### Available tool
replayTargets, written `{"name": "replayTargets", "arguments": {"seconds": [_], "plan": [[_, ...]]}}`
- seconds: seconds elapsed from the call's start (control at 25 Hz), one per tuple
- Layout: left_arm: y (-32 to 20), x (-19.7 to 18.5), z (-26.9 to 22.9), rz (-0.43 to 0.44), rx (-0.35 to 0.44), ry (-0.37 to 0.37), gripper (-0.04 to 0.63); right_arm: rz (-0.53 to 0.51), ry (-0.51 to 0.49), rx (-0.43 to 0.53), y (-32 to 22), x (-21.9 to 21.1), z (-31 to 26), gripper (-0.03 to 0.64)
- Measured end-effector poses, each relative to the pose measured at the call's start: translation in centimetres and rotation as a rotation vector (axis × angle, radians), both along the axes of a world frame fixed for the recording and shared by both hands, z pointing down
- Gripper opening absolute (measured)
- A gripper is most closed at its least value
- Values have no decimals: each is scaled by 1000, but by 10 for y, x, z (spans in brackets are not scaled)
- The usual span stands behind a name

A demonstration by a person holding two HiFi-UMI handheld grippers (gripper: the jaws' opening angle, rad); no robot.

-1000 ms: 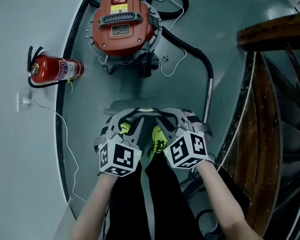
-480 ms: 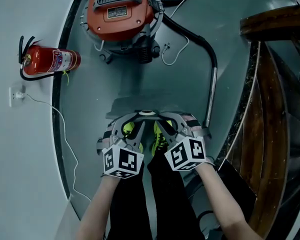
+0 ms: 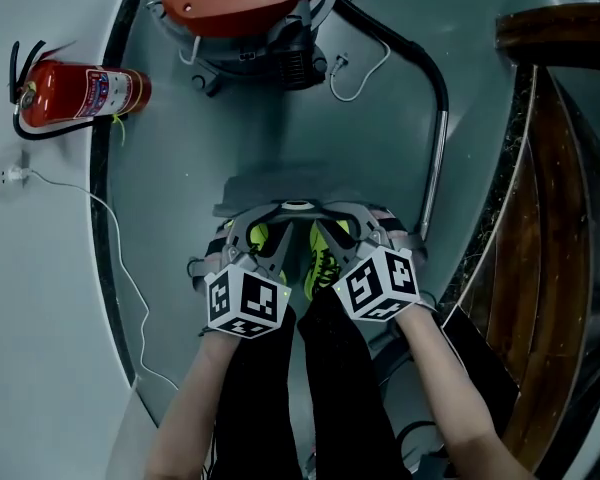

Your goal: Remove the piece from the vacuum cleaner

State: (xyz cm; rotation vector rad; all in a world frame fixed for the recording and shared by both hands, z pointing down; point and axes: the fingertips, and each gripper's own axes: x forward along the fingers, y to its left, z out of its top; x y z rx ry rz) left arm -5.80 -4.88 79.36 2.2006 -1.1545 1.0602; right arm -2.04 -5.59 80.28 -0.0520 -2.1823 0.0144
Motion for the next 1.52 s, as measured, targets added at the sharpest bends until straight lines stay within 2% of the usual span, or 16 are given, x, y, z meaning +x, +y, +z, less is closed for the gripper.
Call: {"name": "replayTargets", "arguments": {"seconds": [0.24,0.48,0.72,1.08,1.4,1.52], "plan": [[-8,-3,23,-10,-24,21,94,32,19,-34,-10,-3,21,48],[-19,-9,41,16,-50,24,95,35,40,-65,-19,-9,38,48],[-35,-13,55,11,-53,22,95,106,60,-87,-35,-13,51,48],[-52,-24,66,0,-45,-1,97,135,78,-108,-48,-24,59,51],[-53,-24,64,10,-41,8,149,152,76,-115,-51,-28,58,63],[-53,-22,64,16,-37,16,166,186,90,-116,-55,-27,60,107]]}}
